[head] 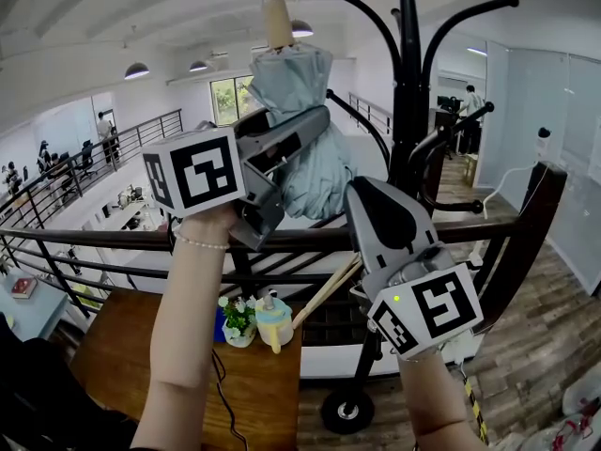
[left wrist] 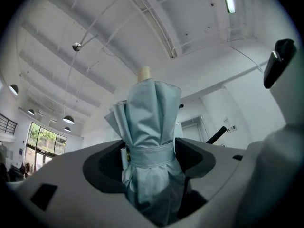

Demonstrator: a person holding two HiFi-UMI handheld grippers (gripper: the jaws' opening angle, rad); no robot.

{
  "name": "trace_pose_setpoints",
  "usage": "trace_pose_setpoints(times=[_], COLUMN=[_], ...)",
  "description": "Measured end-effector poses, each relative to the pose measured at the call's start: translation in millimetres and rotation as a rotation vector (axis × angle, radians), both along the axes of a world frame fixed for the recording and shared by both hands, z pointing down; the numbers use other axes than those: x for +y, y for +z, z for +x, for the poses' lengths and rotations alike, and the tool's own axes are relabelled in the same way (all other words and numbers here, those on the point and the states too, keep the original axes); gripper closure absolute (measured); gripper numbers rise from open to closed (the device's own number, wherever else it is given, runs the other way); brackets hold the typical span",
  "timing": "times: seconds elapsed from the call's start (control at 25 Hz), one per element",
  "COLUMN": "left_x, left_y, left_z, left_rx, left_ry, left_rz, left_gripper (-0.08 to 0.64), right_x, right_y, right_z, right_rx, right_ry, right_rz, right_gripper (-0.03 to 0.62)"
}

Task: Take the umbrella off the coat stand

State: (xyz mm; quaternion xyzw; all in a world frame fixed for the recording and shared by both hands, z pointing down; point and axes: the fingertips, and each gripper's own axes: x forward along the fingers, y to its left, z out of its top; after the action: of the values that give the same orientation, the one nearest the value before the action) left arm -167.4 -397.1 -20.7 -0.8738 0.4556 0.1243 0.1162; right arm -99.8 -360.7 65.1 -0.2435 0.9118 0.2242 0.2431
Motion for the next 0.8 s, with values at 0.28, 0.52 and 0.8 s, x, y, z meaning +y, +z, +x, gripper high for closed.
trace_pose_setpoints(times=[0.28, 0.52, 0.8], left_x=[-0.1, -1.6, -1.0], left_y=[-1.1, -1.8, -2.4], left_z=[-1.2, -2.4, -0.8], left_rx=[-0.013, 0.017, 0.009], left_ry=[-0.041, -0.039, -0.029], left_rz=[0.032, 0.025, 0.019], left_gripper=[0.244, 0.247, 0.253], right_x=[-3.3, -2.3, -3.4], right_y=[-1.8, -0.4, -1.3], right_z=[-0.2, 4.3, 5.9], right_rx=[-0.013, -0.008, -0.015], right_ry=[0.008, 0.02, 0.022], right_rz=[-0.007, 0.002, 0.011], right_gripper=[0.563, 0.563, 0.563])
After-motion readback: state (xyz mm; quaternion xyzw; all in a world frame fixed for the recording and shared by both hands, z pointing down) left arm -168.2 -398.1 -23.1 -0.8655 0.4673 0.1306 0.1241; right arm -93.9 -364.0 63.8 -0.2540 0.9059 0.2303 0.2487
